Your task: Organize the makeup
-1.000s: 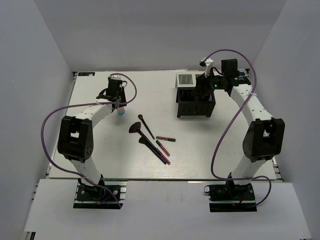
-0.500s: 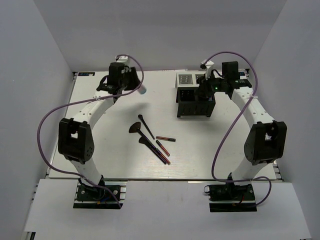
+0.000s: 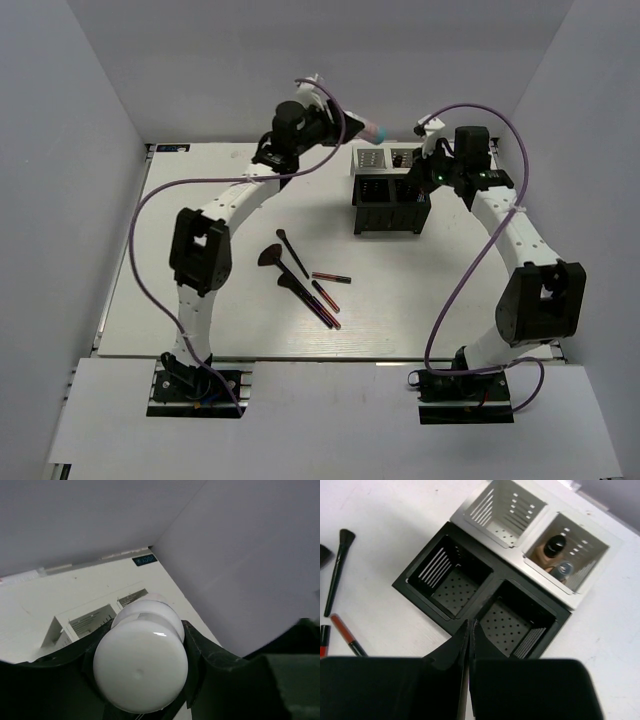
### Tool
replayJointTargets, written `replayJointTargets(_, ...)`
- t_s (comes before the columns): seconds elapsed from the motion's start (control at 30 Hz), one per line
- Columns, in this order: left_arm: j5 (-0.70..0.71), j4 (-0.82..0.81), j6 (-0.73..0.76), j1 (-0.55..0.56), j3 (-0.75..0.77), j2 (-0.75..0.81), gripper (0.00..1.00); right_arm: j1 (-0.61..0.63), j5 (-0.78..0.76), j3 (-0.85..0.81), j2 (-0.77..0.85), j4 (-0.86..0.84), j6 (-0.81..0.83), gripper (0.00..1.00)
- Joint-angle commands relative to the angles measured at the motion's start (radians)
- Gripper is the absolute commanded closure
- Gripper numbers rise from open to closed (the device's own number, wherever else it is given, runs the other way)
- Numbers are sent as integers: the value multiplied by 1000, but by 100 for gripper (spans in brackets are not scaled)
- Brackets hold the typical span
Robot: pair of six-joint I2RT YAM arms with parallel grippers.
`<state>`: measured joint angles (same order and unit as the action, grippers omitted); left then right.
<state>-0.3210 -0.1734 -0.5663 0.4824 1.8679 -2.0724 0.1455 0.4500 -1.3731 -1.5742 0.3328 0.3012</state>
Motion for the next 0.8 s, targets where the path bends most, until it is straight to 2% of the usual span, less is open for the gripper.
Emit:
replayJointTargets(0.0,3,-69,-35,45,100,-61,100,-15,-45,35,69,-83,-27,100)
replayJointTargets(0.17,154,-9,31,81,134,-110,100,-40,-50,77,106,-110,-33,100)
replayJointTargets(0.27,198,-2,65,90,137,-124,100,-52,-39,98,117,-118,-36,100)
replayJointTargets(0.7,293,90,112,117,160,-152,100,-69,1,111,111,-123,-34,100)
replayJointTargets(0.77,296,112,115,117,160,-155,98,-69,6,106,106,-124,-34,100)
